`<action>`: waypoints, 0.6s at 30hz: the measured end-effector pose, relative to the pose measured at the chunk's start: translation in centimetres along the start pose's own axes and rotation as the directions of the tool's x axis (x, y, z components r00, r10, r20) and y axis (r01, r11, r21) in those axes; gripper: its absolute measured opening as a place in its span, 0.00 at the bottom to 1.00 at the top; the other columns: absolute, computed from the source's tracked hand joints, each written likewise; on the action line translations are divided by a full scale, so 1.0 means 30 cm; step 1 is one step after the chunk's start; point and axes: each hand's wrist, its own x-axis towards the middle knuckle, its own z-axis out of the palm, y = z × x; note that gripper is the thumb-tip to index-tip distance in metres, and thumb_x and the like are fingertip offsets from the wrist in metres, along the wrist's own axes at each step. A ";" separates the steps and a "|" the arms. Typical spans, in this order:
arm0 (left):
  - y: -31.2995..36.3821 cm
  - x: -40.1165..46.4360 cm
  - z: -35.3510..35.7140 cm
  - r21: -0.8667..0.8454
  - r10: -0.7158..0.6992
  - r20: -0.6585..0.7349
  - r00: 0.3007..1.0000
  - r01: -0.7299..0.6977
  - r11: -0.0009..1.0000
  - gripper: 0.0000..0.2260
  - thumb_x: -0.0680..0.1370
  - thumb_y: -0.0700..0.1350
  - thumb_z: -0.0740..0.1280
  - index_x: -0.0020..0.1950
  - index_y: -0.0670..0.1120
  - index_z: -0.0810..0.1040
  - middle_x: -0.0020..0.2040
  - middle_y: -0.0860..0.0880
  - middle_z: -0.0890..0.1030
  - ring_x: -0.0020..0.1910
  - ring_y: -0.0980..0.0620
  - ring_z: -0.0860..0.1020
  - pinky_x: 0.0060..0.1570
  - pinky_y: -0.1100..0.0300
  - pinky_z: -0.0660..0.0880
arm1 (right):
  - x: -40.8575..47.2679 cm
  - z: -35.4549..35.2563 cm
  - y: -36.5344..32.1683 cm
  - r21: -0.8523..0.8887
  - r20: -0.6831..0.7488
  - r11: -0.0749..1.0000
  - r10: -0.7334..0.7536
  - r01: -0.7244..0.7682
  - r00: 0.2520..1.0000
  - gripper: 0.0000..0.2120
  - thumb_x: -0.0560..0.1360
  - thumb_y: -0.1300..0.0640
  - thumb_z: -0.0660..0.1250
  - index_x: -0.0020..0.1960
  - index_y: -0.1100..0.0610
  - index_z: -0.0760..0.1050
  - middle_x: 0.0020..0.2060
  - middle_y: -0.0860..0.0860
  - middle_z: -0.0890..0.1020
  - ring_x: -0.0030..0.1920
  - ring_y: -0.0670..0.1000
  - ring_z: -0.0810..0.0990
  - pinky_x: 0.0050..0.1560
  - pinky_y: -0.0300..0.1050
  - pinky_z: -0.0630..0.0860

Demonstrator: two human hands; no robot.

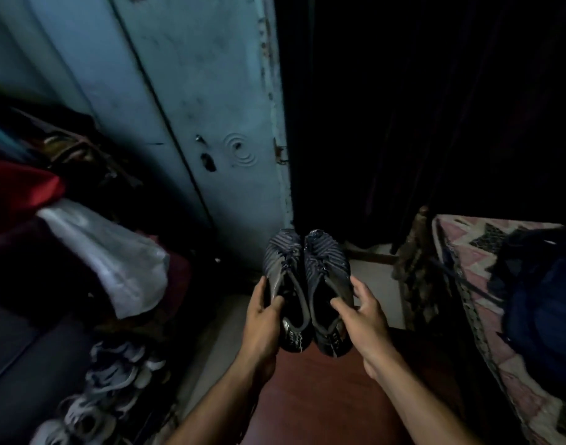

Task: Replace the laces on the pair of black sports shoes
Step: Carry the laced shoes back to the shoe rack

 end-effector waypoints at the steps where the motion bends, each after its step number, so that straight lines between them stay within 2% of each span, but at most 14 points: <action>1: -0.001 0.003 -0.029 -0.005 -0.003 -0.040 0.999 0.003 1.000 0.26 0.82 0.36 0.63 0.79 0.52 0.67 0.74 0.52 0.74 0.64 0.55 0.80 0.58 0.61 0.80 | 0.011 0.035 0.000 -0.025 0.035 1.000 -0.001 0.001 0.999 0.36 0.71 0.45 0.71 0.77 0.42 0.63 0.72 0.45 0.72 0.66 0.48 0.76 0.67 0.54 0.75; 3: -0.003 0.005 -0.116 -0.039 -0.007 -0.122 0.992 0.002 0.999 0.26 0.83 0.34 0.61 0.80 0.51 0.65 0.74 0.52 0.73 0.60 0.60 0.79 0.46 0.70 0.80 | 0.034 0.130 0.011 -0.074 0.123 0.997 0.007 0.002 0.992 0.33 0.77 0.51 0.70 0.78 0.44 0.62 0.74 0.48 0.70 0.69 0.49 0.73 0.70 0.54 0.72; 4: -0.004 0.007 -0.157 -0.037 -0.004 -0.157 0.988 -0.002 0.999 0.27 0.83 0.34 0.61 0.80 0.50 0.64 0.73 0.53 0.73 0.57 0.63 0.79 0.43 0.71 0.78 | 0.044 0.174 0.018 -0.088 0.169 0.996 0.008 0.007 0.986 0.33 0.78 0.52 0.70 0.79 0.44 0.61 0.75 0.49 0.69 0.71 0.50 0.72 0.71 0.54 0.71; 6: -0.017 0.009 -0.274 -0.049 -0.006 -0.275 0.962 -0.008 0.999 0.27 0.83 0.33 0.62 0.81 0.50 0.63 0.71 0.53 0.75 0.54 0.66 0.80 0.43 0.72 0.77 | 0.067 0.298 0.026 -0.134 0.288 0.990 0.009 0.031 0.958 0.33 0.78 0.53 0.70 0.79 0.46 0.61 0.76 0.49 0.68 0.72 0.49 0.70 0.73 0.54 0.69; 8: -0.030 -0.016 -0.409 -0.099 -0.034 -0.397 0.917 -0.006 0.995 0.28 0.82 0.33 0.62 0.81 0.50 0.64 0.70 0.51 0.77 0.56 0.62 0.82 0.44 0.69 0.79 | 0.072 0.440 0.034 -0.176 0.419 0.983 0.021 0.058 0.908 0.34 0.78 0.54 0.70 0.80 0.48 0.60 0.75 0.48 0.68 0.72 0.47 0.70 0.74 0.53 0.68; 10: -0.060 -0.048 -0.546 -0.129 -0.056 -0.502 0.863 -0.010 0.992 0.27 0.82 0.33 0.63 0.79 0.50 0.66 0.66 0.53 0.79 0.55 0.61 0.83 0.44 0.68 0.79 | 0.064 0.590 0.046 -0.228 0.535 0.970 0.053 0.084 0.843 0.38 0.74 0.49 0.73 0.79 0.47 0.61 0.74 0.46 0.69 0.70 0.45 0.71 0.74 0.53 0.69; 13: -0.132 -0.088 -0.751 -0.181 -0.113 -0.636 0.763 -0.005 0.984 0.25 0.80 0.32 0.64 0.76 0.48 0.69 0.64 0.52 0.82 0.54 0.61 0.84 0.46 0.67 0.79 | 0.061 0.814 0.106 -0.323 0.663 0.939 0.135 0.118 0.736 0.46 0.61 0.37 0.73 0.77 0.41 0.62 0.71 0.46 0.74 0.66 0.46 0.77 0.70 0.54 0.73; 14: -0.157 -0.099 -0.807 -0.200 -0.130 -0.661 0.739 -0.007 0.980 0.24 0.80 0.32 0.64 0.76 0.47 0.70 0.63 0.51 0.83 0.53 0.61 0.84 0.46 0.68 0.79 | 0.056 0.874 0.126 -0.351 0.694 0.925 0.154 0.144 0.703 0.46 0.60 0.36 0.72 0.76 0.39 0.62 0.70 0.44 0.74 0.66 0.47 0.78 0.69 0.54 0.74; 16: -0.224 -0.117 -0.925 -0.262 -0.190 -0.718 0.669 -0.008 0.965 0.23 0.81 0.34 0.66 0.74 0.49 0.70 0.62 0.54 0.82 0.51 0.64 0.84 0.45 0.69 0.79 | 0.035 1.018 0.157 -0.418 0.741 0.875 0.172 0.244 0.649 0.46 0.61 0.33 0.70 0.77 0.41 0.63 0.68 0.40 0.69 0.67 0.47 0.75 0.70 0.55 0.73; 18: -0.279 -0.133 -1.020 -0.317 -0.246 -0.772 0.586 -0.019 0.948 0.26 0.79 0.39 0.69 0.76 0.51 0.70 0.66 0.53 0.79 0.55 0.63 0.82 0.49 0.67 0.79 | 0.022 1.151 0.195 -0.458 0.772 0.831 0.195 0.316 0.605 0.46 0.61 0.33 0.68 0.77 0.45 0.64 0.65 0.40 0.66 0.66 0.48 0.75 0.68 0.55 0.74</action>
